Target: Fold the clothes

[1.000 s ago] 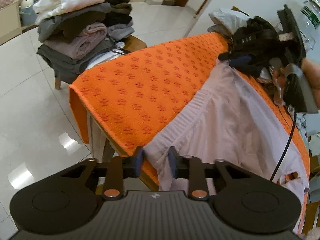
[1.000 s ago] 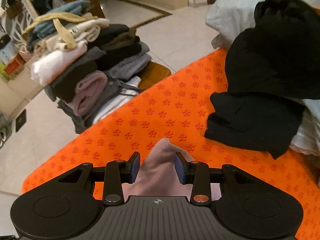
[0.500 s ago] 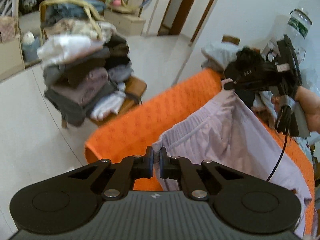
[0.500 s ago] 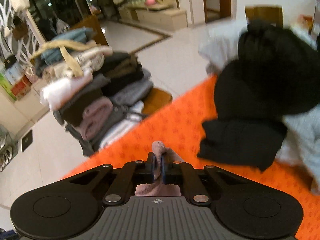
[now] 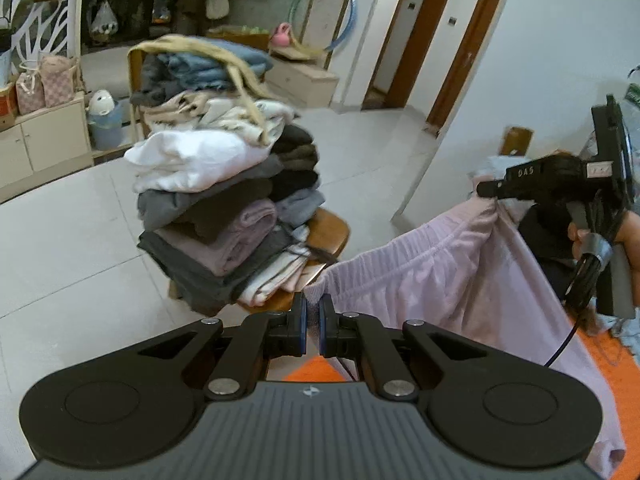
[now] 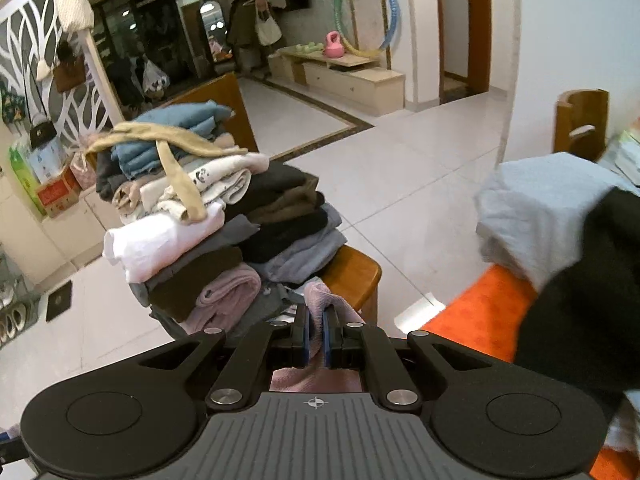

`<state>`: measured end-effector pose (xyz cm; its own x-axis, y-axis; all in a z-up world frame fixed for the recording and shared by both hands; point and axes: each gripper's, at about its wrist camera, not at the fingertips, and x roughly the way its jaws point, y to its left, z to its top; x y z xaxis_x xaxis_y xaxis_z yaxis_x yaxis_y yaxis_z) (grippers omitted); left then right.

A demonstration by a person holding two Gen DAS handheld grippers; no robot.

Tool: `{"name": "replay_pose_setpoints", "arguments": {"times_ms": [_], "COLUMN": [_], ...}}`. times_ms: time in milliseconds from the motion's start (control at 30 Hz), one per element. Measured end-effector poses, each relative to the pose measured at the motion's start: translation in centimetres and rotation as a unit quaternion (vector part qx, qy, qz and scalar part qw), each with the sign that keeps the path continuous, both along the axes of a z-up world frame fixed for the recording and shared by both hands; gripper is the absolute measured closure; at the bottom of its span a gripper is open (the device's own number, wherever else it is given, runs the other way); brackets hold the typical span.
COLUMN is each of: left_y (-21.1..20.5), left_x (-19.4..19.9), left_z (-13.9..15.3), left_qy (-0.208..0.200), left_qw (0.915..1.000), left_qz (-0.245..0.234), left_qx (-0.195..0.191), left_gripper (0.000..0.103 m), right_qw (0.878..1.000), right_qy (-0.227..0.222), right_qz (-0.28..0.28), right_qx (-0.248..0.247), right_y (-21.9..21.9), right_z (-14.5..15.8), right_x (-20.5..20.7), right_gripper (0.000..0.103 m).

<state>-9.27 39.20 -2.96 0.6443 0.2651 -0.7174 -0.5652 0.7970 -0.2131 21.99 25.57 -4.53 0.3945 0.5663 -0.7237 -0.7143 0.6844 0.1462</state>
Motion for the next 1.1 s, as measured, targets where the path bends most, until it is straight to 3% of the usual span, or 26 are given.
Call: {"name": "replay_pose_setpoints", "arguments": {"times_ms": [133,267,533,733,1100], "left_y": [1.9,3.3,4.4,2.9,-2.9], "left_x": [0.5,-0.1,0.5,2.2,6.9], "left_z": [-2.2,-3.1,-1.6,-0.2,1.1], "left_qy": [0.032,0.043,0.037,0.027,0.025], "left_qw": [0.9990,0.9978,0.9967,0.9929,0.9725], "left_qz": [-0.008,-0.007,-0.045,-0.098,-0.227], "left_qx": [-0.029,-0.049,-0.056,-0.061,-0.047], "left_gripper": [0.093,0.078,0.077,0.074,0.063], "right_qw": [0.999,0.999,0.999,0.997,0.977], "right_qy": [-0.003,-0.022,-0.008,-0.004,0.001], "right_qz": [0.009,0.005,-0.028,-0.072,-0.212], "right_qx": [-0.035,-0.046,-0.033,-0.029,-0.025], "right_y": [2.3,1.7,-4.4,-11.1,-23.6], "right_z": [-2.1,-2.0,0.9,3.1,5.3], "right_x": [-0.1,-0.9,-3.0,-6.0,-12.8], "right_gripper": [0.087,0.057,0.057,0.057,0.057]}}
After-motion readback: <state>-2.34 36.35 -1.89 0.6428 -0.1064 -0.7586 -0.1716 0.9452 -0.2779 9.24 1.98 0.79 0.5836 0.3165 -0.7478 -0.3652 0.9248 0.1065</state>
